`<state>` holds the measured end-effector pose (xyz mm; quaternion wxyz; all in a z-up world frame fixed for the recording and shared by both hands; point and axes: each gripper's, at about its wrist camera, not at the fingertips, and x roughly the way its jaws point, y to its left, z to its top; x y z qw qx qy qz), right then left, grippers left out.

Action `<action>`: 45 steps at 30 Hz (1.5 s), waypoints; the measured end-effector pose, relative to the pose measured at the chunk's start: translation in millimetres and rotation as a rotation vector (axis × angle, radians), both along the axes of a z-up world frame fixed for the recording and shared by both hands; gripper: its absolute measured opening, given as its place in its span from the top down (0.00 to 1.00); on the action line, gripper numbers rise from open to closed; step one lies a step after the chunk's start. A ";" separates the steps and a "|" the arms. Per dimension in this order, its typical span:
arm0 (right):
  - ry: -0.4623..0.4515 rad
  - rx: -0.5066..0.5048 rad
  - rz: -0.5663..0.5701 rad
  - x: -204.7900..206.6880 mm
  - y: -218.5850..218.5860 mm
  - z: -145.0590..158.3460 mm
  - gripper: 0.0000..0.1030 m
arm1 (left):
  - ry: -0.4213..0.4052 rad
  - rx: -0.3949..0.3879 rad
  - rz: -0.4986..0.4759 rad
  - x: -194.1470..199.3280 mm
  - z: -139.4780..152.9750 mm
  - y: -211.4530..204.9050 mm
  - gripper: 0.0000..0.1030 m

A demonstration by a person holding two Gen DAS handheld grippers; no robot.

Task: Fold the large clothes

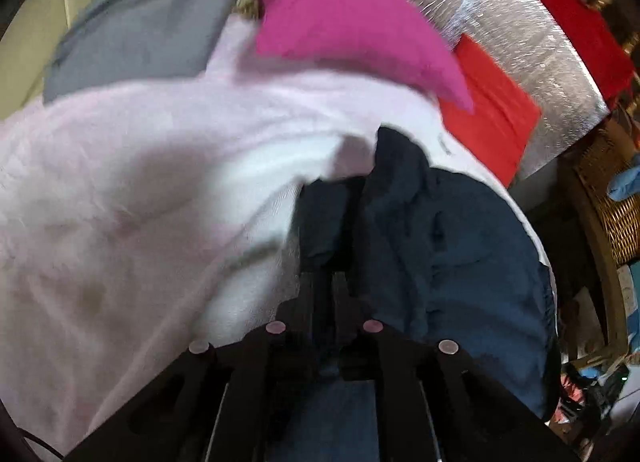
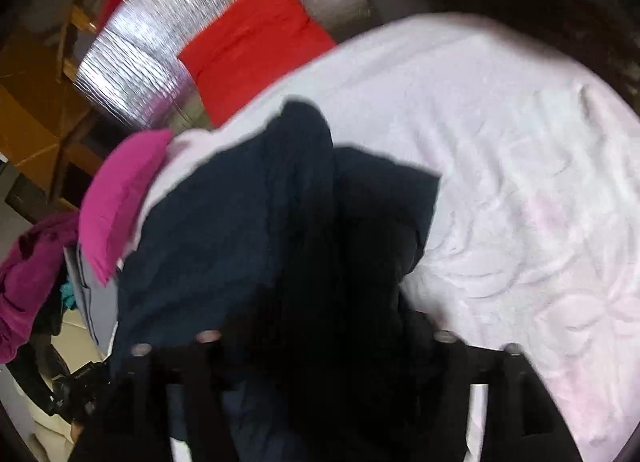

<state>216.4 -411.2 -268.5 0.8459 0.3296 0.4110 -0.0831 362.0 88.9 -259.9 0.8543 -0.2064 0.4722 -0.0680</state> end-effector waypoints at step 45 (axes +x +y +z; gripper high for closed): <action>-0.107 0.182 -0.101 -73.9 69.3 -20.1 0.75 | 0.005 -0.137 0.032 -102.3 -5.2 -1.1 0.88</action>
